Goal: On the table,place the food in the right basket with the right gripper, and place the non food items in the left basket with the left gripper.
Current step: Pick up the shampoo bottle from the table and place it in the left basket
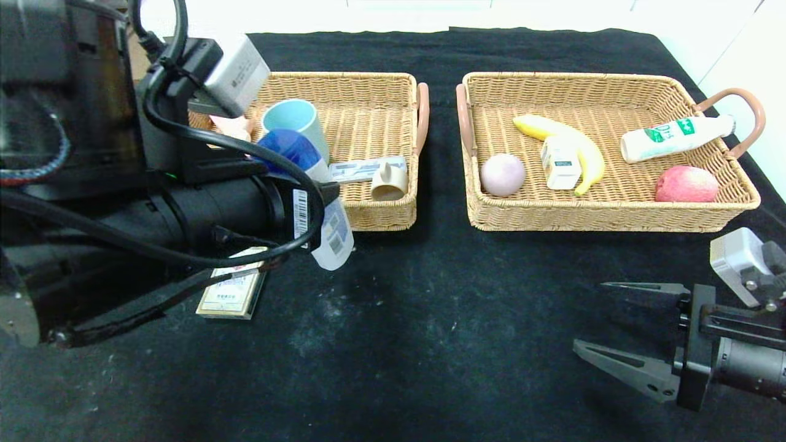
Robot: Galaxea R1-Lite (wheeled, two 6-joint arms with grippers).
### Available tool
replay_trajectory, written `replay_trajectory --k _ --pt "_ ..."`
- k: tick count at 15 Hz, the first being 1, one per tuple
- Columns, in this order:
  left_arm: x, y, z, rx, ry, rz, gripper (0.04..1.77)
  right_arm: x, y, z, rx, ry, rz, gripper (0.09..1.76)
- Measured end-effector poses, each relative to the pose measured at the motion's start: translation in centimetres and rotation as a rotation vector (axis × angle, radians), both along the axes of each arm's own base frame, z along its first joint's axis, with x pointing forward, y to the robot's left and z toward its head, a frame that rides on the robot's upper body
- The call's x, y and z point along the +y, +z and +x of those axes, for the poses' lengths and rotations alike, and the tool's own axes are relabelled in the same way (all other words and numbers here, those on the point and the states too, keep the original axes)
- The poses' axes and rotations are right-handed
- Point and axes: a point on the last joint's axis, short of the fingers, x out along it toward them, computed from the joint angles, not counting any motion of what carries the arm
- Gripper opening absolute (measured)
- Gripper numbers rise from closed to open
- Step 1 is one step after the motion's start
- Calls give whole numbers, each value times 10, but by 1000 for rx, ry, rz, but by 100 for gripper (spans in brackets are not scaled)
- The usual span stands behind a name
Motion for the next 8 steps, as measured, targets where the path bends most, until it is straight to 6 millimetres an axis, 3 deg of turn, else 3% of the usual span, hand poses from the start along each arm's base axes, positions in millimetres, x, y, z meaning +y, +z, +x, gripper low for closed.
replay_trajectory --k 8 --pt "16 57 4 -110 28 -97 63 -1 4 -3 -21 -1 5 171"
